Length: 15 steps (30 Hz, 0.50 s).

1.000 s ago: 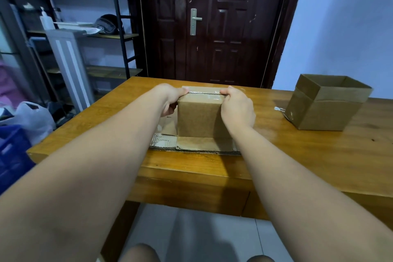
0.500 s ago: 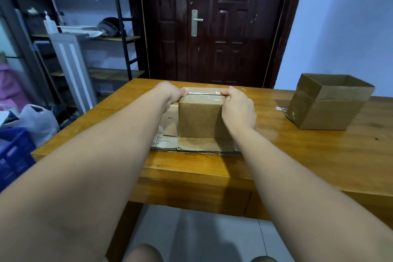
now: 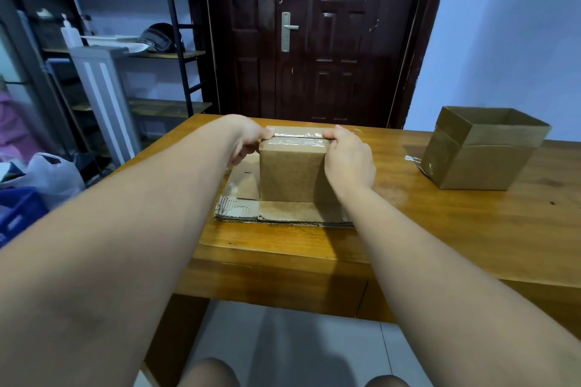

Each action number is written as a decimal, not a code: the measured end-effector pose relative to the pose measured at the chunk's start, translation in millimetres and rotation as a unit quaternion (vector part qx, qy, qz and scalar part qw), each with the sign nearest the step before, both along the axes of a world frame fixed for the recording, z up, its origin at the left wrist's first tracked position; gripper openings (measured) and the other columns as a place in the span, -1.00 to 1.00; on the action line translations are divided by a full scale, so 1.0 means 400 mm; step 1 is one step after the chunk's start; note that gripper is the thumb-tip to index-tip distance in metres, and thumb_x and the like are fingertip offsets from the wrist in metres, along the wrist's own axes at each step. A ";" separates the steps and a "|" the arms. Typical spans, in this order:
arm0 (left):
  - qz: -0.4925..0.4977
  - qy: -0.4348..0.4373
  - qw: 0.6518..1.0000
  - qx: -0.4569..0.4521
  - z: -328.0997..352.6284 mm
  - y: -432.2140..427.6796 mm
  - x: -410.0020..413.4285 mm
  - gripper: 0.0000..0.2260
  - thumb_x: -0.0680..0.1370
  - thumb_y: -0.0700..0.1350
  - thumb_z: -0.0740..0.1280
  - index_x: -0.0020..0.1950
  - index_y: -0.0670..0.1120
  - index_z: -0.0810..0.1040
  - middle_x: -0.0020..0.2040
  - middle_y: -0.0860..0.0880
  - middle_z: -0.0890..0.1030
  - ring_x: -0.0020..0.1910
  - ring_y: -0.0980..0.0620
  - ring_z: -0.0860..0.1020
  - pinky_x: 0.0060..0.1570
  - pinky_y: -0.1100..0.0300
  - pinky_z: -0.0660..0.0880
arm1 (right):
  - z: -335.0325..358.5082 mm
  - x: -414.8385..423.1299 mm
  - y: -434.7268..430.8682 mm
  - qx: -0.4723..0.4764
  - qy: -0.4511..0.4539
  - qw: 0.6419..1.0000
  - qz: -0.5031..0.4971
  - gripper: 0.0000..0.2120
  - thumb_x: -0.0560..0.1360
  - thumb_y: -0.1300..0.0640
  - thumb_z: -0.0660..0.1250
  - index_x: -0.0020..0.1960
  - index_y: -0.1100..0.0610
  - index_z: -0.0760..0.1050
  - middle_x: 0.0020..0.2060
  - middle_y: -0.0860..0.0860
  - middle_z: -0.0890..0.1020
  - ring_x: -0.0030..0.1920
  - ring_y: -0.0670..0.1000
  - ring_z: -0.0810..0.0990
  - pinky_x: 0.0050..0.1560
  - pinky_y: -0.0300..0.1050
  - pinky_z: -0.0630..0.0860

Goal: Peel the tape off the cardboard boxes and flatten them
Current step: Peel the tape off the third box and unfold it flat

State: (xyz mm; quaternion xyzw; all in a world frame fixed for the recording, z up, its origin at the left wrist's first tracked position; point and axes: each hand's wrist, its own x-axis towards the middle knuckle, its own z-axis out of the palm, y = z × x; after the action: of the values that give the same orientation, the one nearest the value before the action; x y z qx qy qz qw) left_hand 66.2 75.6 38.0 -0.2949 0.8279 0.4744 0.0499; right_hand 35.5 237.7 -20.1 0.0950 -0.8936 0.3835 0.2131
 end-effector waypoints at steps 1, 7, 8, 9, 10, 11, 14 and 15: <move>-0.004 0.005 1.000 -0.003 0.005 0.004 0.002 -0.68 0.58 0.15 0.24 -0.10 -0.10 0.46 -0.32 0.02 0.30 -0.43 0.11 0.17 -0.44 0.27 0.17 | 0.000 0.000 0.001 0.004 0.001 1.000 0.001 -0.61 0.64 0.18 0.01 0.29 -0.06 0.51 0.40 -0.08 0.43 0.29 0.12 0.42 0.11 0.03 0.46; 0.039 0.061 0.994 0.081 -0.014 0.012 0.002 -0.66 0.56 0.13 0.28 0.06 -0.14 0.56 -0.13 0.11 0.47 -0.24 0.15 0.34 -0.28 0.33 0.32 | 0.003 -0.002 0.004 0.012 -0.005 1.000 0.003 -0.61 0.64 0.20 0.02 0.29 -0.06 0.51 0.40 -0.06 0.43 0.28 0.11 0.43 0.13 0.06 0.48; 0.057 0.059 0.991 0.107 -0.018 0.011 0.007 -0.68 0.56 0.14 0.28 -0.12 -0.12 0.54 -0.27 0.09 0.37 -0.34 0.14 0.22 -0.37 0.33 0.20 | 0.005 -0.004 0.005 0.015 -0.007 1.000 0.002 -0.61 0.64 0.20 0.02 0.29 -0.05 0.51 0.40 -0.06 0.43 0.29 0.11 0.43 0.13 0.05 0.48; 0.074 0.062 0.987 0.132 -0.024 0.007 0.008 -0.66 0.58 0.12 0.27 -0.26 -0.10 0.45 -0.35 0.07 0.32 -0.39 0.14 0.14 -0.41 0.33 0.13 | 0.008 -0.005 0.005 0.022 -0.010 1.000 0.001 -0.61 0.65 0.20 0.02 0.30 -0.05 0.50 0.39 -0.05 0.45 0.28 0.12 0.44 0.13 0.04 0.48; 0.090 0.066 0.981 0.160 -0.030 0.003 0.007 -0.64 0.60 0.05 0.25 -0.34 -0.08 0.37 -0.43 0.06 0.30 -0.42 0.14 0.11 -0.43 0.33 0.09 | 0.011 -0.007 0.005 0.030 -0.014 0.999 -0.001 -0.62 0.65 0.20 0.02 0.31 -0.04 0.49 0.36 -0.04 0.47 0.26 0.12 0.45 0.11 0.02 0.47; 0.104 0.066 0.975 0.184 -0.035 0.000 0.006 -0.64 0.63 -0.02 0.22 -0.36 -0.08 0.33 -0.50 0.07 0.30 -0.45 0.15 0.10 -0.44 0.34 0.07 | 0.014 -0.009 0.004 0.038 -0.019 0.999 -0.003 -0.62 0.64 0.21 0.02 0.31 -0.04 0.49 0.32 -0.02 0.51 0.24 0.12 0.46 0.08 0.01 0.46; 0.130 0.050 0.962 0.233 -0.045 0.000 0.009 -0.66 0.61 -0.15 0.23 -0.37 -0.10 0.32 -0.46 0.06 0.30 -0.46 0.15 0.10 -0.46 0.34 0.08 | 0.021 -0.013 0.003 0.049 -0.033 0.998 -0.007 -0.61 0.63 0.23 0.03 0.31 -0.05 0.48 0.24 -0.01 0.55 0.21 0.12 0.47 0.01 -0.01 0.43; 0.141 0.049 0.956 0.252 -0.046 0.000 0.009 -0.67 0.60 -0.16 0.24 -0.37 -0.11 0.33 -0.41 0.06 0.31 -0.45 0.16 0.12 -0.45 0.34 0.10 | 0.021 -0.014 0.003 0.053 -0.035 0.998 -0.008 -0.61 0.62 0.23 0.04 0.31 -0.05 0.48 0.23 0.00 0.55 0.20 0.12 0.47 -0.02 -0.03 0.42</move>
State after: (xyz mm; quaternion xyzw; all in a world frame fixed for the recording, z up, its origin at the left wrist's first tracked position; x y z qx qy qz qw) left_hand 70.0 75.7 19.4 -0.3632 0.6329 0.6836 0.0149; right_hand 30.1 238.8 -11.7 0.0856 -0.9203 0.3370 0.1793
